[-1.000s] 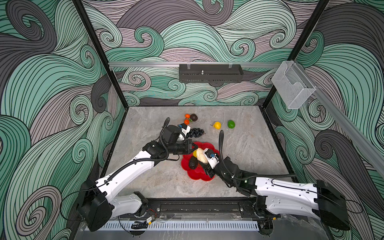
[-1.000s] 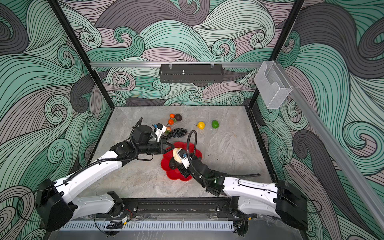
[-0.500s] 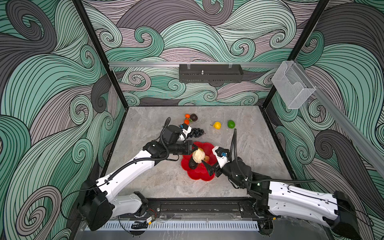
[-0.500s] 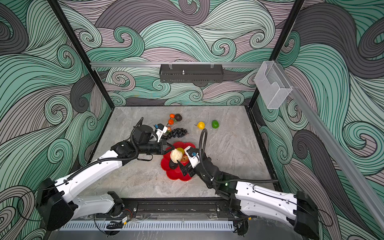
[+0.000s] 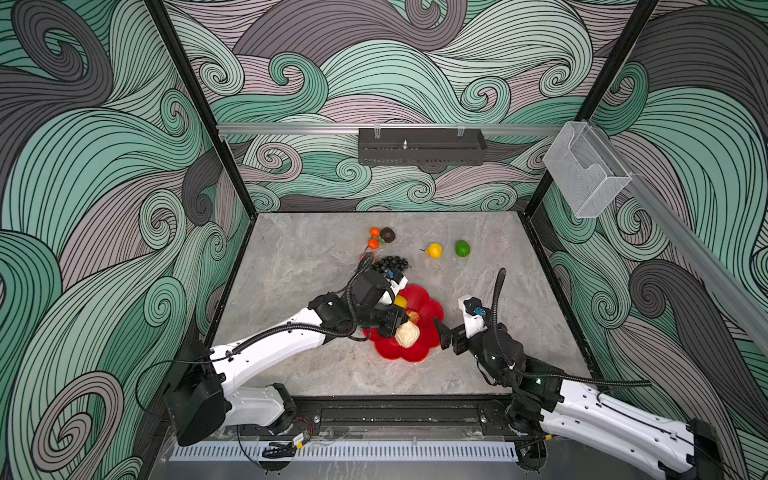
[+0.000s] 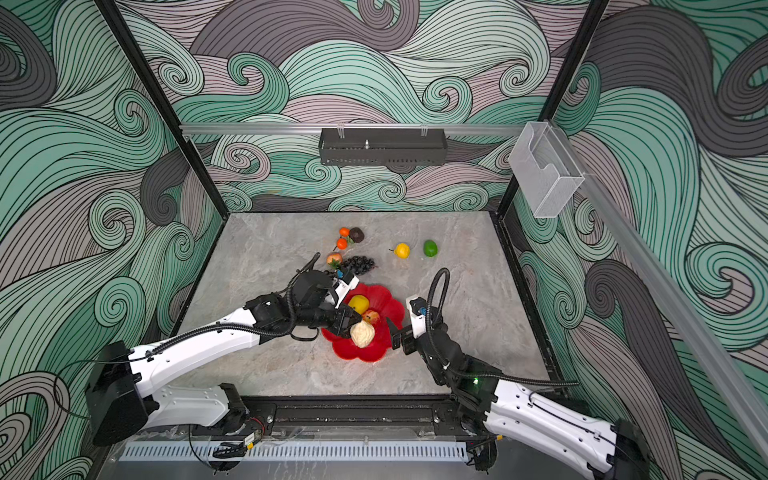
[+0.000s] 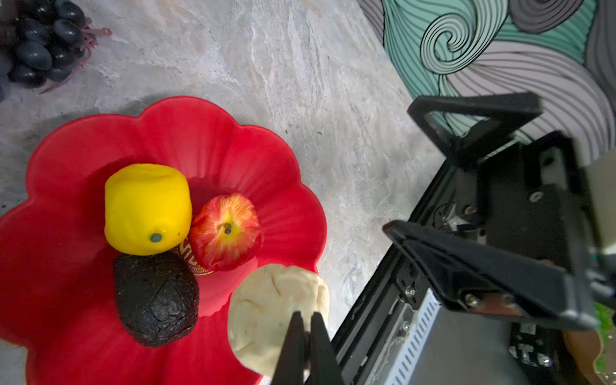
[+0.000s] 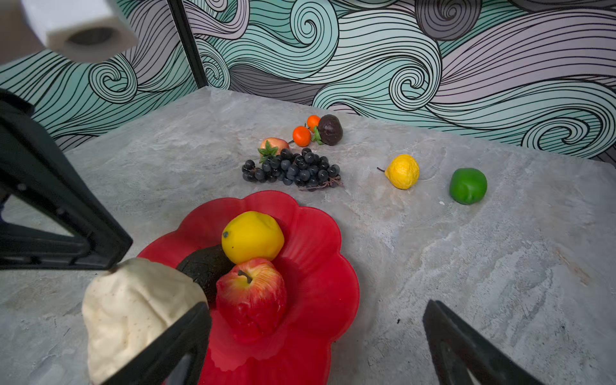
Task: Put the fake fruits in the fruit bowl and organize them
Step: 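Open the right gripper and withdraw it while the left gripper holds the pear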
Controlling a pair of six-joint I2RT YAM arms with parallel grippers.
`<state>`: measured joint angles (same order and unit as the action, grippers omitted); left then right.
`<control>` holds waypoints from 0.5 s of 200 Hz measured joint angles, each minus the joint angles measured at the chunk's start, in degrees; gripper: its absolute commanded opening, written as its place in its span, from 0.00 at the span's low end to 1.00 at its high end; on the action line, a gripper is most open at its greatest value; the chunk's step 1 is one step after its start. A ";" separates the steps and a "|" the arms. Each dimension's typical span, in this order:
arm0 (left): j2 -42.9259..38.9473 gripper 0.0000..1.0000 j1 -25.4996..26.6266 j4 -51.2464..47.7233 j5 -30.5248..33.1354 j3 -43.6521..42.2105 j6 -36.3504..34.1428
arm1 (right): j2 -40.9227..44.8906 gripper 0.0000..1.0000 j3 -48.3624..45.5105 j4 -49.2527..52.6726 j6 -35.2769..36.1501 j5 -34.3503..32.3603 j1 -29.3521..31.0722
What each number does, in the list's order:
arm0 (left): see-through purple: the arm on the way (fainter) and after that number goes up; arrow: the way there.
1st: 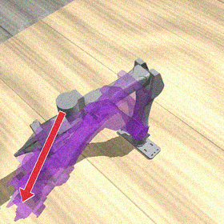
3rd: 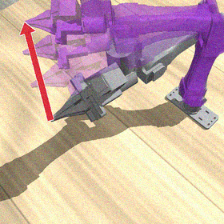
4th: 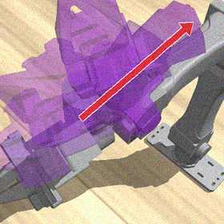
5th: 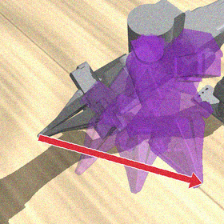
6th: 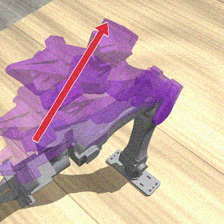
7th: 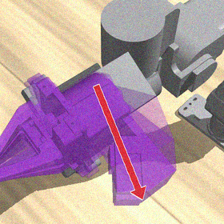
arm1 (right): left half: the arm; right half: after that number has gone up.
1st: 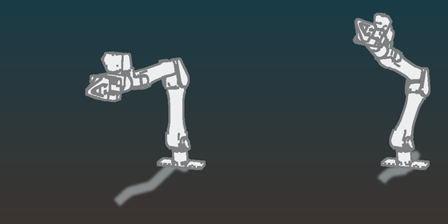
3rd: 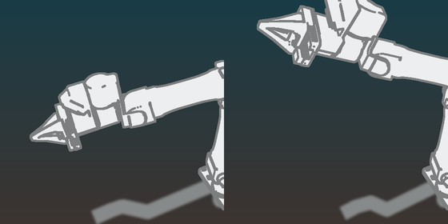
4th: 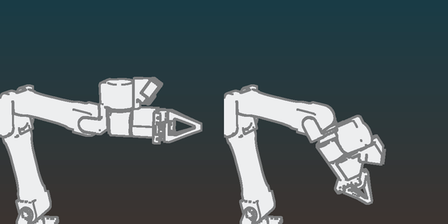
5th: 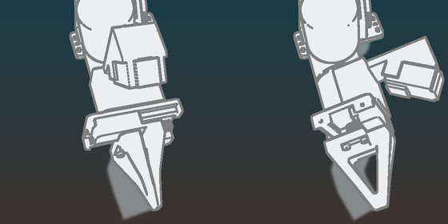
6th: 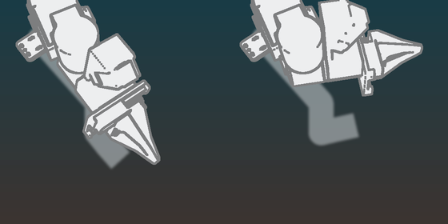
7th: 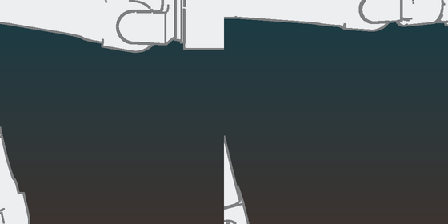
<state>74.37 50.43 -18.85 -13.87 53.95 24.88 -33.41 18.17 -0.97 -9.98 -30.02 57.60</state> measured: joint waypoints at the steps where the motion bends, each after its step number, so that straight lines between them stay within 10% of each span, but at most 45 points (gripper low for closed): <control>1: 0.09 0.00 0.04 0.02 0.04 -0.02 -0.07 | -0.02 1.00 0.00 -0.02 -0.02 0.00 0.00; 100: 3.89 0.00 2.51 1.92 1.70 -2.95 -8.79 | -1.03 1.00 0.00 -0.07 -1.33 -0.52 -1.01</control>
<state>78.26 52.95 -16.93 -12.16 51.00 16.10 -34.44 18.17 -1.04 -11.31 -30.55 56.60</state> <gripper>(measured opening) 0.051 0.996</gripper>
